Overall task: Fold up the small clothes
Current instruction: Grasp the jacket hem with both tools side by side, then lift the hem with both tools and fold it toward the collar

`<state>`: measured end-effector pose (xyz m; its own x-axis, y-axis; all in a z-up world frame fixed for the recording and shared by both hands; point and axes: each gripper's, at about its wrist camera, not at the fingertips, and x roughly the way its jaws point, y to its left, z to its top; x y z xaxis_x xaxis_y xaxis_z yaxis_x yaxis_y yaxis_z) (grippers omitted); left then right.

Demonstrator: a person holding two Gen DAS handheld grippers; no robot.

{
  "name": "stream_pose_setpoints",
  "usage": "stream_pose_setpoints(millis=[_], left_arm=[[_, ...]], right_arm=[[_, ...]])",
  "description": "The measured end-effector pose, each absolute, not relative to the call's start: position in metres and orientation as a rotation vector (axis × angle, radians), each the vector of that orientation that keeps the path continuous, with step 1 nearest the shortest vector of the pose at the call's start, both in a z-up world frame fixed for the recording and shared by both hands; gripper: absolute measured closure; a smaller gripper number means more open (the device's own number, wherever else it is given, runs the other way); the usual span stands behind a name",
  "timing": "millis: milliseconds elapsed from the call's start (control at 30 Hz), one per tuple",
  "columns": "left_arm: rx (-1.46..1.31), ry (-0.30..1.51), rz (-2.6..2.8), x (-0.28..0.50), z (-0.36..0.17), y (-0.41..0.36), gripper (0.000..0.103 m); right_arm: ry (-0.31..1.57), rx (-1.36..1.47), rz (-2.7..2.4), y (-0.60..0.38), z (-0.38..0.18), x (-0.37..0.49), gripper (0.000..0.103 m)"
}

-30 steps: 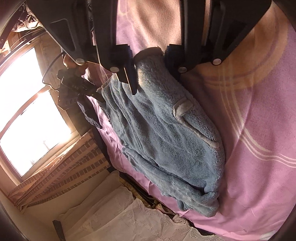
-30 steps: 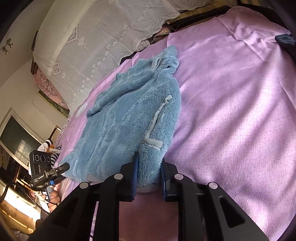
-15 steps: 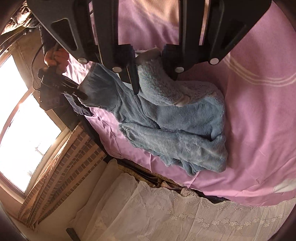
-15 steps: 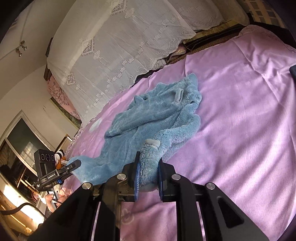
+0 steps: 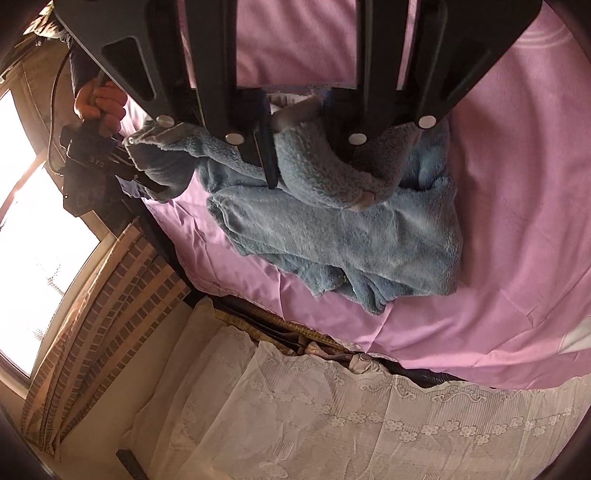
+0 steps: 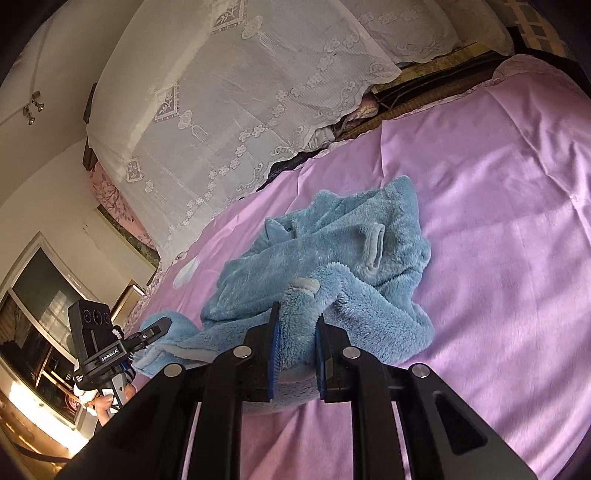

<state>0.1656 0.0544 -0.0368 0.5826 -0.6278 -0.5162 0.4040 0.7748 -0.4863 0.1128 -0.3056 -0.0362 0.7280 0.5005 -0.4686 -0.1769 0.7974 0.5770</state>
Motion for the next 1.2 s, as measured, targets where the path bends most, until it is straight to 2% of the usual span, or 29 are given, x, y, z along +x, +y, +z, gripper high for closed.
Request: stream_pose_setpoints(millis=[700,1200], left_arm=[[-0.397,0.677,-0.492,0.278,-0.019,0.06,0.084],[-0.379,0.749,-0.347,0.348,-0.075,0.059,0.084]], right_arm=[[0.638,0.501,0.302,-0.297,-0.018,0.253,0.087],[0.684,0.584,0.228,-0.309,-0.058,0.344,0.087]])
